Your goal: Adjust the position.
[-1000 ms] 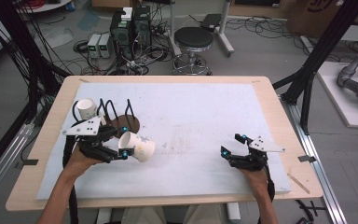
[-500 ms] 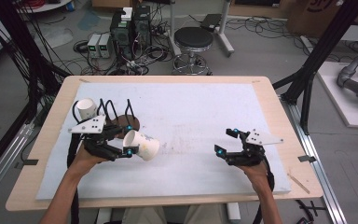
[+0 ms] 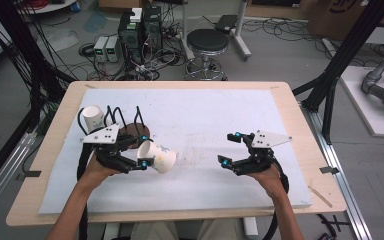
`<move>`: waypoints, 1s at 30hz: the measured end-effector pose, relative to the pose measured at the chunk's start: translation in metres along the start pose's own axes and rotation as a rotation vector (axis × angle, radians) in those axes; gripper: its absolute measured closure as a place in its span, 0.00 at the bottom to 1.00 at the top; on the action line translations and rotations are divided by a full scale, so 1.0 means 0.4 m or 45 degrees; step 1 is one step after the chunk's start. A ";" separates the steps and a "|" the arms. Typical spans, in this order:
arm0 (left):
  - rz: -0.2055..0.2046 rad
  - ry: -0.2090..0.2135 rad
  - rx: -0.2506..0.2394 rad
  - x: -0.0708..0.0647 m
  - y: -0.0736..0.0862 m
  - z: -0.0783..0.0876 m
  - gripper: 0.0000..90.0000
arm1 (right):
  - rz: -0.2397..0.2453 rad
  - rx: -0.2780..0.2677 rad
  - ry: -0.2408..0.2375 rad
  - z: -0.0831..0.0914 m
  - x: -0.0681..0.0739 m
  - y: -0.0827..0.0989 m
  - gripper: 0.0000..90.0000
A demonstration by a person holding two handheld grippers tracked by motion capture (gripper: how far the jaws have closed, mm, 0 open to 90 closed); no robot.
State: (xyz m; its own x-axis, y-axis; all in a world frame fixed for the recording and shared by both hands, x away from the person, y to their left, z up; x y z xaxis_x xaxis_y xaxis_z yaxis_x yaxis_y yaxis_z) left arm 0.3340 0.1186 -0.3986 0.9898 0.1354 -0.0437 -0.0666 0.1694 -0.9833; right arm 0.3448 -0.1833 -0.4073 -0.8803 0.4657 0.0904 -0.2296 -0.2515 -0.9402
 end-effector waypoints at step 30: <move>0.025 0.002 -0.066 -0.023 -0.015 -0.058 0.39 | 0.114 0.001 -0.375 -0.118 0.108 -0.094 0.18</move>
State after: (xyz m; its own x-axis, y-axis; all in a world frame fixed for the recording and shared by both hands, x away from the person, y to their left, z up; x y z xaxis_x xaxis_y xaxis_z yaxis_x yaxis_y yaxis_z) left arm 0.3281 0.0938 -0.3965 0.9886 0.1368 -0.0636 -0.0798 0.1161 -0.9900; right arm 0.3349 -0.1135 -0.3836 -0.9795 0.1755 0.0985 -0.1458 -0.2813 -0.9485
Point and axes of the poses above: each handheld gripper's, and its own axes: z roughly backward along the jaws, y roughly out of its underside, x roughly to its left, the point moved 7 cm from there along -z, roughly forward along the jaws, and after that the axes turned 3 degrees about -z, right-handed, at the moved point
